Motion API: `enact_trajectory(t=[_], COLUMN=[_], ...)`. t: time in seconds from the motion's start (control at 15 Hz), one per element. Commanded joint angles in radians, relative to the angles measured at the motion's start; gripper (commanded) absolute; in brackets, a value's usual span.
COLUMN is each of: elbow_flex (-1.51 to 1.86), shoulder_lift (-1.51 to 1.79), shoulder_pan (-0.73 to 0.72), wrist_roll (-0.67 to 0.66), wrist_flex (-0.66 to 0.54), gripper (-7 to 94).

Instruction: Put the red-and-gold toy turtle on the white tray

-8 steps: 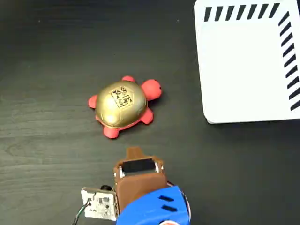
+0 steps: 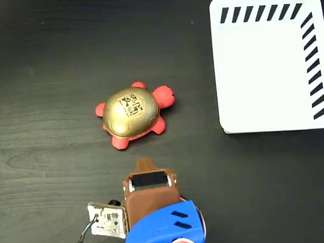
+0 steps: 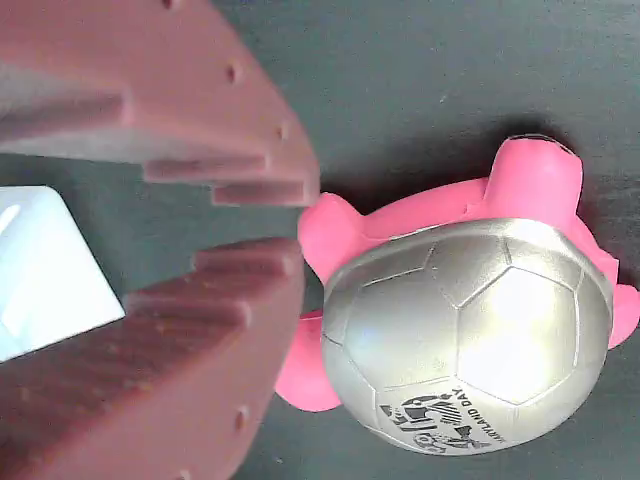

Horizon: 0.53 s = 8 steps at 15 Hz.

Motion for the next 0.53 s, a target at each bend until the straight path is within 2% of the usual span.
enact_trajectory(t=[0.0,0.47], elbow_flex=[-0.012,-0.012], shoulder_lift=[0.008,0.008], shoulder_pan=[-0.011,-0.011], wrist_roll=[0.011,0.011], wrist_flex=[0.011,0.011], gripper=[0,1])
